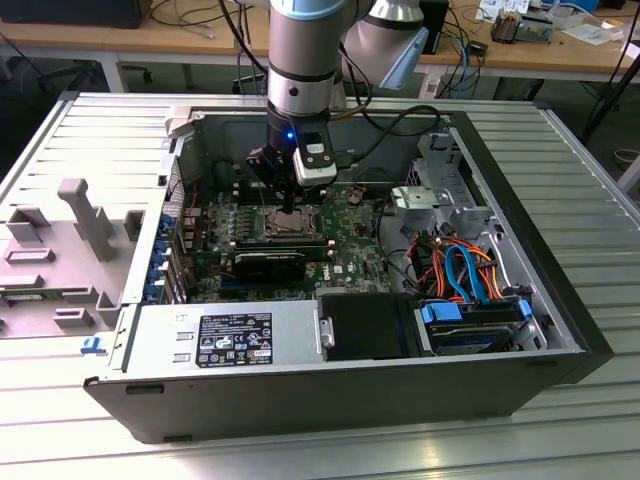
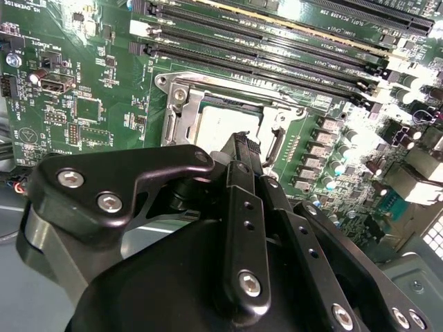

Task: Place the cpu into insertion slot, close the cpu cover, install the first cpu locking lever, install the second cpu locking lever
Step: 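Install the first cpu locking lever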

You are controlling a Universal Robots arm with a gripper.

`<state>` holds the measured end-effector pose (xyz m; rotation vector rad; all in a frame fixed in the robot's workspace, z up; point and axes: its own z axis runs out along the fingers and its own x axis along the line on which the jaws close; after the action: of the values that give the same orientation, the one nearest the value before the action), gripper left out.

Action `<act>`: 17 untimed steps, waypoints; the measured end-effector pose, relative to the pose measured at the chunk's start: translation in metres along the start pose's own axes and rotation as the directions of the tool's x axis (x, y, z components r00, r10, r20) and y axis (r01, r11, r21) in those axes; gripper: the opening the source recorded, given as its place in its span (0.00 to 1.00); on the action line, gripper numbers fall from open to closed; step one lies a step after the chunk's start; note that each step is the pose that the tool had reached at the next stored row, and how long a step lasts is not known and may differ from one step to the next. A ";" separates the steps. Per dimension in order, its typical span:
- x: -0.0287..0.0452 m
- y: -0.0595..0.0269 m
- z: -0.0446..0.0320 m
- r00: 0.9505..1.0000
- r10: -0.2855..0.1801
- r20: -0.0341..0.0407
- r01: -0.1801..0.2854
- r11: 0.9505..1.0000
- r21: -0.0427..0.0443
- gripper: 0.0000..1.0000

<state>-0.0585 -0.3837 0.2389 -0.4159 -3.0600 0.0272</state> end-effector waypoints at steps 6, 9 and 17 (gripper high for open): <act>0.0000 0.0000 0.0000 1.000 -0.007 0.000 0.007 1.000 0.000 0.11; 0.0000 0.0000 0.0000 1.000 -0.010 0.000 0.010 1.000 0.001 0.11; 0.0000 0.0000 0.0000 1.000 -0.022 0.001 0.022 1.000 0.001 0.11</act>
<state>-0.0585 -0.3837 0.2390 -0.3823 -3.0646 0.0282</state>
